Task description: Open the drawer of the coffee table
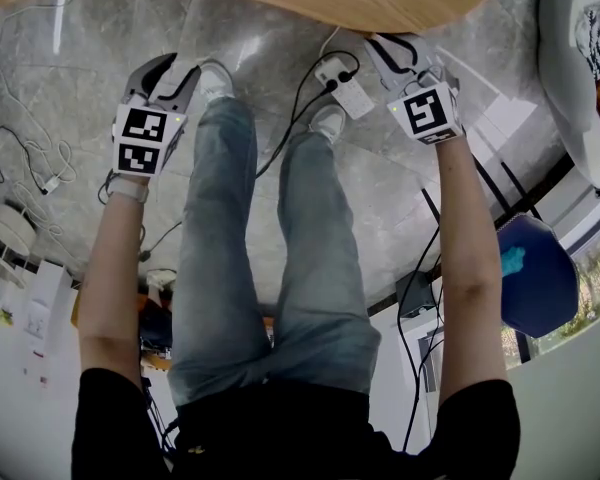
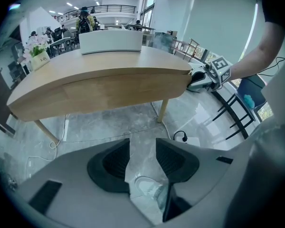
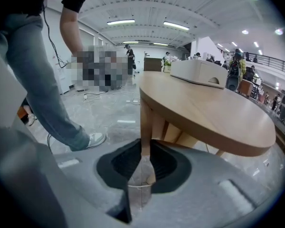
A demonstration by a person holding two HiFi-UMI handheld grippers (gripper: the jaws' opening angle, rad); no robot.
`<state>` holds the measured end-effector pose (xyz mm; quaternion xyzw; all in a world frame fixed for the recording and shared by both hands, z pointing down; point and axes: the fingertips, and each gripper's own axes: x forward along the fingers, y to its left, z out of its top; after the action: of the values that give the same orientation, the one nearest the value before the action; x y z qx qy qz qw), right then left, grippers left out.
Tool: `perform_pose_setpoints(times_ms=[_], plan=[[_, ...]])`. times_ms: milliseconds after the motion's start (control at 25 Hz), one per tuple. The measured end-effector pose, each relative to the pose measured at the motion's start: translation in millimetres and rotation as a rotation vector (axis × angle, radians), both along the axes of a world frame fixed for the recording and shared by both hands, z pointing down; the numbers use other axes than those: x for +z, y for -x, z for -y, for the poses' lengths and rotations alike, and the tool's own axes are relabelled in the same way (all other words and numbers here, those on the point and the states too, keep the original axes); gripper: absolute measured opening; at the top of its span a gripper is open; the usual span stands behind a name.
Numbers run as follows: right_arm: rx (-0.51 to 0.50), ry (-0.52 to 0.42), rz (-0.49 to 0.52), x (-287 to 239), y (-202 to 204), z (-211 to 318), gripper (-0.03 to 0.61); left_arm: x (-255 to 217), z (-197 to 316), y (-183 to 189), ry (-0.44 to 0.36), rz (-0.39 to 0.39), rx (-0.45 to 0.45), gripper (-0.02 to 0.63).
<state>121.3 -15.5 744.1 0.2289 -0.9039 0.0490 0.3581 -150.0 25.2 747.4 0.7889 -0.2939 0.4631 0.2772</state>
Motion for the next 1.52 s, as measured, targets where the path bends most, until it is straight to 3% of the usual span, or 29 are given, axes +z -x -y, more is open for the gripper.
perform_pose_setpoints(times_ms=[200, 520, 1080, 1280, 1520], plan=[[-0.049, 0.012, 0.014, -2.4, 15.0, -33.9, 0.052, -2.6, 1.2, 2.7, -0.009, 0.003, -0.007, 0.172], [0.02, 0.026, 0.01, -2.3, 23.0, -53.0, 0.051, -1.0, 0.0, 12.4, -0.008, 0.019, 0.007, 0.179], [0.037, 0.082, -0.085, -0.2, 21.0, -51.2, 0.054, -3.5, 75.2, 97.4, -0.089, 0.166, -0.002, 0.259], [0.059, 0.105, -0.123, 0.0, 21.0, -50.6, 0.055, -1.0, 102.5, 110.0, -0.099, 0.18, 0.061, 0.271], [0.105, 0.127, -0.155, 0.9, 20.9, -50.0, 0.055, 3.0, 126.5, 105.5, -0.141, 0.204, 0.224, 0.281]])
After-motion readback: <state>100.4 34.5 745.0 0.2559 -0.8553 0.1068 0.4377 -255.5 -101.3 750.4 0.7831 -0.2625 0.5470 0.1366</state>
